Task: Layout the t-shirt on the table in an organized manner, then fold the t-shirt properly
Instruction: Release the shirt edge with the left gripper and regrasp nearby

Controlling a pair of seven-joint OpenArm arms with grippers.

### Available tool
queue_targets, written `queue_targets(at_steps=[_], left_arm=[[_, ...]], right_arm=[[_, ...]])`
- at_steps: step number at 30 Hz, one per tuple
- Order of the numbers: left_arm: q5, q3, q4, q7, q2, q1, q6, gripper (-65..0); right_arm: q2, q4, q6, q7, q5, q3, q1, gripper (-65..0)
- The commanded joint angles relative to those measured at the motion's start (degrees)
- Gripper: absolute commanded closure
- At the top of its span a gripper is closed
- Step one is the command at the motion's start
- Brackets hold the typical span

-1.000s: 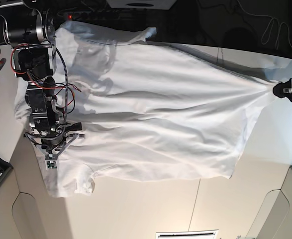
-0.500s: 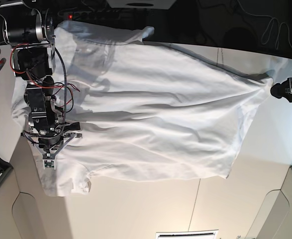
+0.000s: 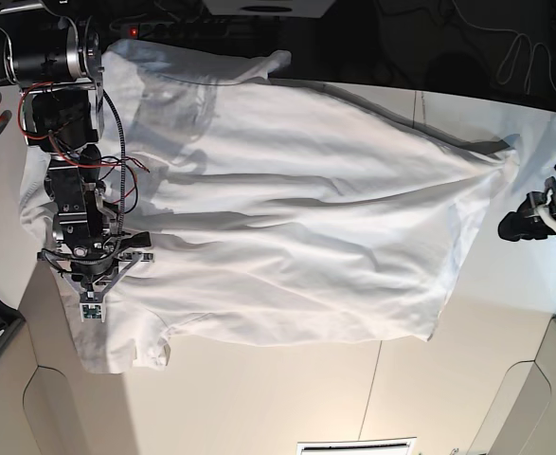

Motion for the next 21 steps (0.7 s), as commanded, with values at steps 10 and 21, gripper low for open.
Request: queue_targets(at_steps=[10, 21], left_arm=[[8.0, -0.5, 0.7, -4.5, 3.7, -0.9, -0.5, -28.6], [10.4, -0.4, 0.7, -4.2, 3.7, 0.7, -0.5, -25.1]], right_arm=[[0.6, 0.0, 0.7, -2.3, 0.1, 0.2, 0.5, 0.0], [0.6, 0.0, 0.7, -2.3, 0.1, 0.2, 0.5, 0.0]])
